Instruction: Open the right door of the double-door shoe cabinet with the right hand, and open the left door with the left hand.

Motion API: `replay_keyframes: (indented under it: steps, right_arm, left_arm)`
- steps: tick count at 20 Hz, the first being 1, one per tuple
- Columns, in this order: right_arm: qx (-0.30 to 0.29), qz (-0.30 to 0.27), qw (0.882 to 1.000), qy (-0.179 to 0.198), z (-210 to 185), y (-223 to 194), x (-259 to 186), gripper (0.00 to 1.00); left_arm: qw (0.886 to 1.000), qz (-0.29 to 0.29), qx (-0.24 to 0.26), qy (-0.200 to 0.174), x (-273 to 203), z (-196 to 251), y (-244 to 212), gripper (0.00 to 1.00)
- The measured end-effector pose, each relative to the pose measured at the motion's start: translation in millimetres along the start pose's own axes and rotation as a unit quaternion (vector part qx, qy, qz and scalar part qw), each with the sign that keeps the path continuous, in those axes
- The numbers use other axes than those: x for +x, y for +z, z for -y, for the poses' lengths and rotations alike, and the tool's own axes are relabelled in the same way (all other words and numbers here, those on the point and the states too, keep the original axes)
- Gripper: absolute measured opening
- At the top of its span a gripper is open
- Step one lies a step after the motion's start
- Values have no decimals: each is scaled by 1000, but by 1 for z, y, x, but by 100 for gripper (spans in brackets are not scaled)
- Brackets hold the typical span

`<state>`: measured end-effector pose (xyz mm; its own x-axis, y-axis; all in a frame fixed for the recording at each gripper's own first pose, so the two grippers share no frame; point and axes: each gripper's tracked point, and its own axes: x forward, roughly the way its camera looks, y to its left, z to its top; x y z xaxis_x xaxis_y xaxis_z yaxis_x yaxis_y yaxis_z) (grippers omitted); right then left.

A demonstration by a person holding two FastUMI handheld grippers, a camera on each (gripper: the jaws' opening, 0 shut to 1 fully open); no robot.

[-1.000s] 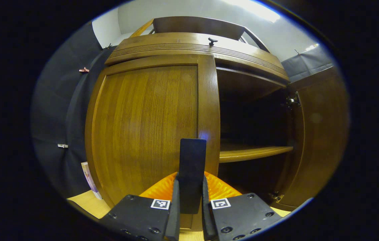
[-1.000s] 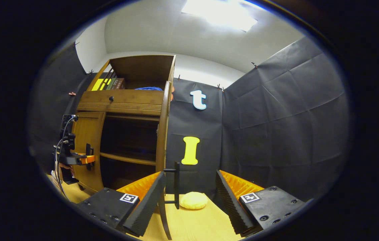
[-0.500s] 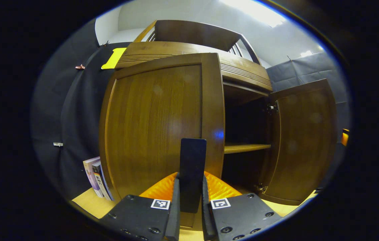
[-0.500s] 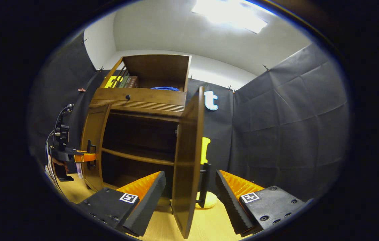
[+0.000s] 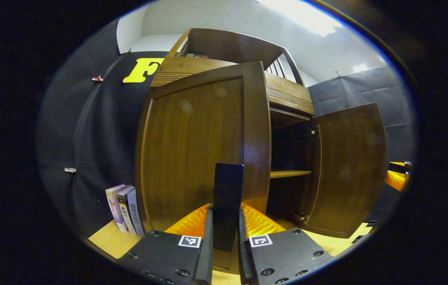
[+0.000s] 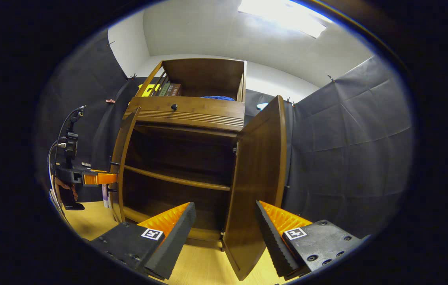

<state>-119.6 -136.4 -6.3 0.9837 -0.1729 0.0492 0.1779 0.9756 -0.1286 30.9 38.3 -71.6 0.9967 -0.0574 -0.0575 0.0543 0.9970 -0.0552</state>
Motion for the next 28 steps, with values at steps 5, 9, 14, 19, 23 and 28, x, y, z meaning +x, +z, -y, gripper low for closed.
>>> replay_keyframes:
  steps: [5,9,14,19,23,28]
  right_arm:
    - [14,4,999,36,-30,0,-1,95]
    - [31,5,997,68,-54,-1,3,95]
    - [50,9,993,111,-86,-1,12,95]
    - [61,-4,986,155,-117,-11,20,96]
    - [62,-8,983,170,-132,-12,25,95]
    - [60,-4,981,182,-146,-11,27,95]
  left_arm:
    - [1000,-2,-3,3,-26,-18,0,29]
    - [1000,-9,-16,11,-45,-32,2,29]
    - [999,-3,-9,44,-69,-56,7,25]
    - [998,7,-10,67,-84,-78,9,23]
    - [996,12,-2,92,-96,-98,11,22]
    - [988,18,23,151,-111,-135,19,17]
